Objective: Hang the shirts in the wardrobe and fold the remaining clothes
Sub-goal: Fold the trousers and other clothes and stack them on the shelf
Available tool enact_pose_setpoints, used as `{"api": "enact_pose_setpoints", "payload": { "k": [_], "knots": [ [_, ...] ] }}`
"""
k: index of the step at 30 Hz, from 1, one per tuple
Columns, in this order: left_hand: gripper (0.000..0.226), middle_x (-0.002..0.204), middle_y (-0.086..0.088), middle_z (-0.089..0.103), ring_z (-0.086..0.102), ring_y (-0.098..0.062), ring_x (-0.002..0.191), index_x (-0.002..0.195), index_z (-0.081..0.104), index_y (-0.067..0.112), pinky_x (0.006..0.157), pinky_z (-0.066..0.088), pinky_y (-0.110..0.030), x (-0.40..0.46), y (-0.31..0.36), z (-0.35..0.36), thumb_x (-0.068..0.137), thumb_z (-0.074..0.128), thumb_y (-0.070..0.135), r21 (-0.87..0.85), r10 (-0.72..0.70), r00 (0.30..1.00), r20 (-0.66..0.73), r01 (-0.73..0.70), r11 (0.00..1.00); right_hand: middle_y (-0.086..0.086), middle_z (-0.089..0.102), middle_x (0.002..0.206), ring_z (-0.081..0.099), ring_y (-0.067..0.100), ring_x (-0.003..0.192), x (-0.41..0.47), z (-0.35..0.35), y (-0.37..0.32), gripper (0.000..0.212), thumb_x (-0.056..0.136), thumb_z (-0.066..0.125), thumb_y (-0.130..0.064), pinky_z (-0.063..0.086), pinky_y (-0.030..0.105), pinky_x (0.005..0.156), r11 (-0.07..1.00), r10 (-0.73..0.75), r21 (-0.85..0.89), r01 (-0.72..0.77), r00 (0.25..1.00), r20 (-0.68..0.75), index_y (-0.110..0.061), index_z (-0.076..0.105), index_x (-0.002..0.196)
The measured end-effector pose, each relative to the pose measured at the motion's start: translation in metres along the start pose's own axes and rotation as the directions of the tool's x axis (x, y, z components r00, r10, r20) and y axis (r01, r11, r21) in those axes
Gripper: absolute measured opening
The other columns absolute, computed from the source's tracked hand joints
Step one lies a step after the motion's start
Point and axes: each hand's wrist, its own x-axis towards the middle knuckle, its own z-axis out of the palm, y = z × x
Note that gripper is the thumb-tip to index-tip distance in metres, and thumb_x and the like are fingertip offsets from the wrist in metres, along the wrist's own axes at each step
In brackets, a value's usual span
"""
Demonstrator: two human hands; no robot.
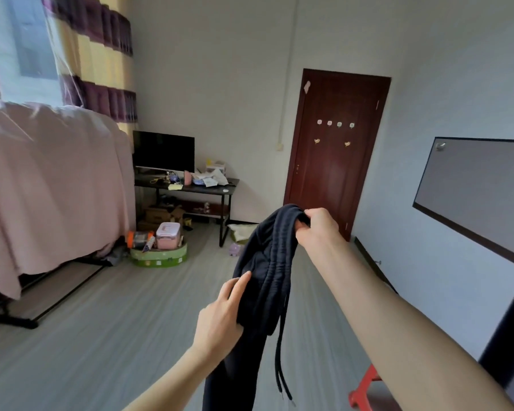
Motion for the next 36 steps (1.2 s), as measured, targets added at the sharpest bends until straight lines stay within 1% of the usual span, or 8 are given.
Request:
{"api": "enact_pose_setpoints", "payload": {
  "k": [2,7,12,16,21,30,33,36],
  "knots": [
    [0.079,0.134,0.009,0.048,0.063,-0.018,0.088,0.139,0.036,0.031,0.066,0.048,-0.025,0.005,-0.008,-0.02,0.07,0.052,-0.005,-0.215,0.002,0.999,-0.036,-0.009,0.977,0.018,0.061,0.099,0.062,0.03,0.09,0.011,0.004,-0.001,0.01,0.083,0.051,0.01,0.05,0.045,0.09,0.975,0.107,0.208,-0.082,0.988,-0.114,0.004,0.054,0.091],
    [0.047,0.102,0.001,0.066,0.064,-0.004,0.09,0.12,0.055,0.021,0.072,0.05,-0.014,0.017,-0.025,-0.064,0.086,0.052,-0.011,-0.849,-0.374,0.92,-0.115,0.104,0.517,0.02,0.063,0.092,0.058,0.026,0.096,0.029,0.003,0.012,0.013,0.081,0.048,0.007,0.051,0.045,0.083,0.938,-0.136,-0.331,0.105,0.988,-0.071,0.017,0.054,0.088],
    [0.041,0.097,-0.001,0.068,0.064,-0.017,0.088,0.111,0.057,0.027,0.068,0.053,-0.029,0.022,-0.041,-0.085,0.088,0.045,-0.004,-0.939,-0.556,0.818,0.144,0.291,0.184,0.019,0.051,0.126,0.048,0.034,0.117,0.033,0.003,0.027,0.037,0.084,0.048,0.003,0.041,0.036,0.092,0.635,-0.264,-0.72,0.28,0.954,0.139,0.006,0.049,0.121],
    [0.029,0.086,0.0,0.074,0.07,-0.017,0.079,0.106,0.06,0.016,0.063,0.052,-0.024,0.007,-0.042,-0.091,0.081,0.061,0.002,-0.818,-0.373,0.831,0.412,0.518,0.249,0.018,0.045,0.132,0.05,0.034,0.116,0.036,0.001,0.04,0.04,0.086,0.049,-0.001,0.04,0.033,0.09,0.307,-0.246,-0.893,0.328,0.934,0.259,-0.001,0.046,0.126],
    [0.057,0.11,0.005,0.069,0.065,-0.011,0.102,0.12,0.054,0.025,0.08,0.051,-0.018,-0.006,-0.037,-0.094,0.07,0.078,0.01,-0.836,-0.069,0.924,0.376,0.37,0.406,0.019,0.046,0.129,0.05,0.033,0.114,0.039,-0.007,0.054,0.041,0.085,0.054,-0.003,0.041,0.034,0.089,0.148,-0.21,-0.9,0.409,0.903,0.376,0.0,0.045,0.125],
    [0.019,0.096,-0.007,0.068,0.065,-0.015,0.09,0.103,0.061,0.01,0.083,0.052,-0.032,-0.005,-0.032,-0.111,0.085,0.066,0.009,-0.809,-0.166,0.978,0.124,0.197,0.554,0.01,0.049,0.127,0.049,0.023,0.103,0.044,-0.015,0.071,0.049,0.082,0.043,0.008,0.033,0.023,0.077,0.354,-0.115,-0.713,0.605,0.785,0.609,-0.013,0.045,0.127],
    [0.016,0.085,-0.006,0.066,0.063,-0.016,0.082,0.088,0.066,0.008,0.081,0.05,-0.035,0.001,-0.04,-0.117,0.075,0.074,0.003,-0.539,-0.156,0.986,0.063,0.165,0.826,0.013,0.052,0.125,0.047,0.024,0.121,0.036,-0.003,0.073,0.052,0.079,0.041,0.016,0.032,0.018,0.085,0.405,-0.127,-0.611,0.68,0.704,0.699,-0.01,0.051,0.123],
    [0.02,0.084,0.009,0.064,0.061,-0.007,0.081,0.084,0.069,0.016,0.079,0.049,-0.024,0.002,-0.042,-0.114,0.071,0.077,0.003,-0.425,-0.099,0.99,0.1,0.133,0.895,0.009,0.055,0.111,0.049,0.024,0.12,0.022,0.009,0.069,0.056,0.08,0.051,0.015,0.036,0.013,0.081,0.505,0.011,-0.542,0.672,0.623,0.783,-0.011,0.049,0.129]
  ]
}}
